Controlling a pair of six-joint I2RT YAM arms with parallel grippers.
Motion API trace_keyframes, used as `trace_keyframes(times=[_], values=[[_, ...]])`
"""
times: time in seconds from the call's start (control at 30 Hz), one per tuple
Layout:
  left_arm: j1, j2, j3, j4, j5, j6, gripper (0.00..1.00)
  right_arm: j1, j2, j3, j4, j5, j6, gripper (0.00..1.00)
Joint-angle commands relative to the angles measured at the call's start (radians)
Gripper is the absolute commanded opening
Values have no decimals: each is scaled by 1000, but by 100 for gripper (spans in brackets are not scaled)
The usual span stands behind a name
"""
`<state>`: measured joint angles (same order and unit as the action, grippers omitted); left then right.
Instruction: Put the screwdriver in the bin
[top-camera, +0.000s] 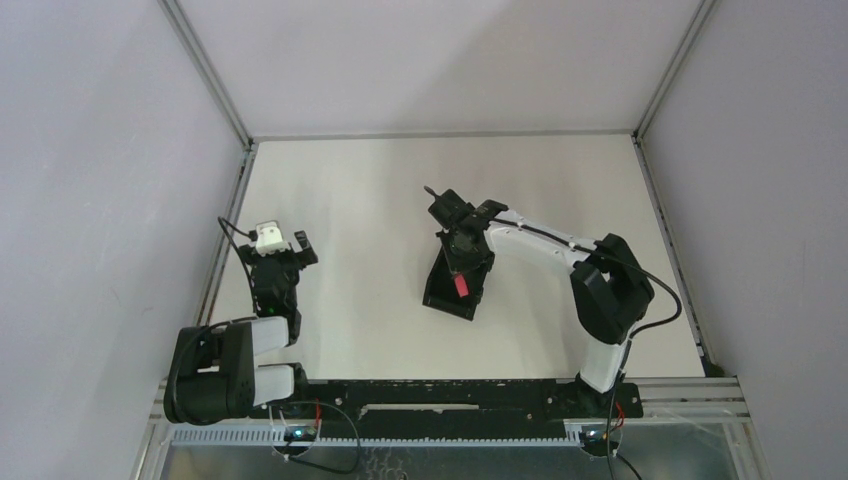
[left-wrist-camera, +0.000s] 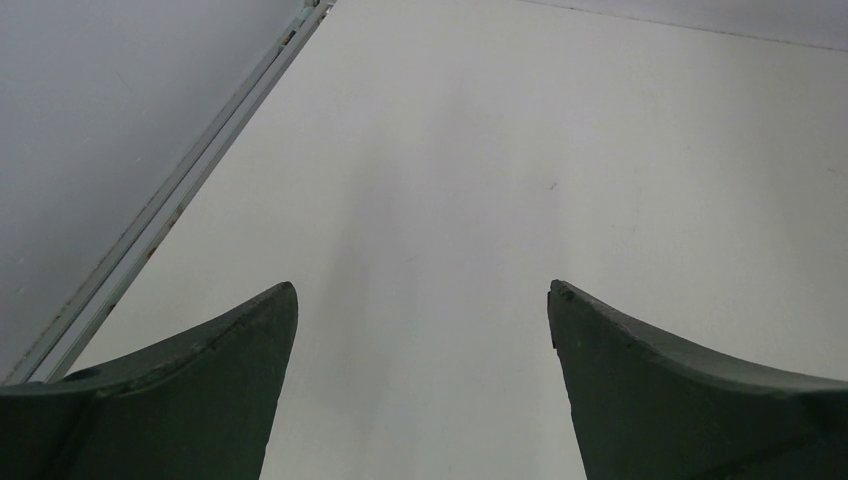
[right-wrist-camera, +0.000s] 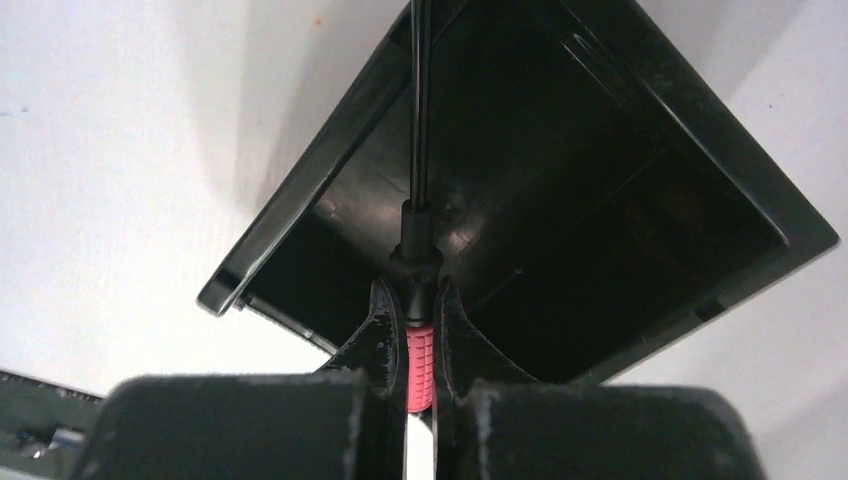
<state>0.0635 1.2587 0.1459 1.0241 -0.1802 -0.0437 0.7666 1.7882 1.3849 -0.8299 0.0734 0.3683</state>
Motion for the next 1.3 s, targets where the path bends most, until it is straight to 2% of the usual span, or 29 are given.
trace_keyframes(times=[0.0, 0.1, 0.2, 0.47, 0.5, 0.57, 0.6, 0.8, 0.93, 1.17, 1.27], values=[[-5, -1, 47, 35, -3, 18, 100, 5, 15, -27, 86, 38, 49, 1], [-5, -1, 47, 34, -3, 18, 100, 8, 5, -40, 92, 39, 53, 26], [-5, 1, 46, 34, -4, 18, 100, 13, -33, -40, 96, 38, 52, 44], [-5, 1, 46, 34, -3, 18, 100, 16, -227, 11, 41, 102, 34, 69], [-5, 0, 46, 35, -3, 18, 100, 16, -251, 20, 34, 116, 26, 74], [-5, 0, 47, 34, -2, 18, 100, 15, -303, 34, 26, 136, -1, 97], [-5, 0, 46, 34, -3, 18, 100, 10, -325, 37, 25, 144, -21, 99], [-4, 1, 46, 34, -4, 18, 100, -71, -426, 23, 37, 150, -133, 100], [-5, 0, 47, 35, -4, 18, 100, -94, -536, -40, 109, 176, -162, 100], [-5, 1, 46, 35, -3, 18, 100, -236, -768, -321, 300, 114, -146, 100], [-5, 1, 46, 35, -2, 18, 100, -305, -854, -464, 352, 142, -106, 100]])
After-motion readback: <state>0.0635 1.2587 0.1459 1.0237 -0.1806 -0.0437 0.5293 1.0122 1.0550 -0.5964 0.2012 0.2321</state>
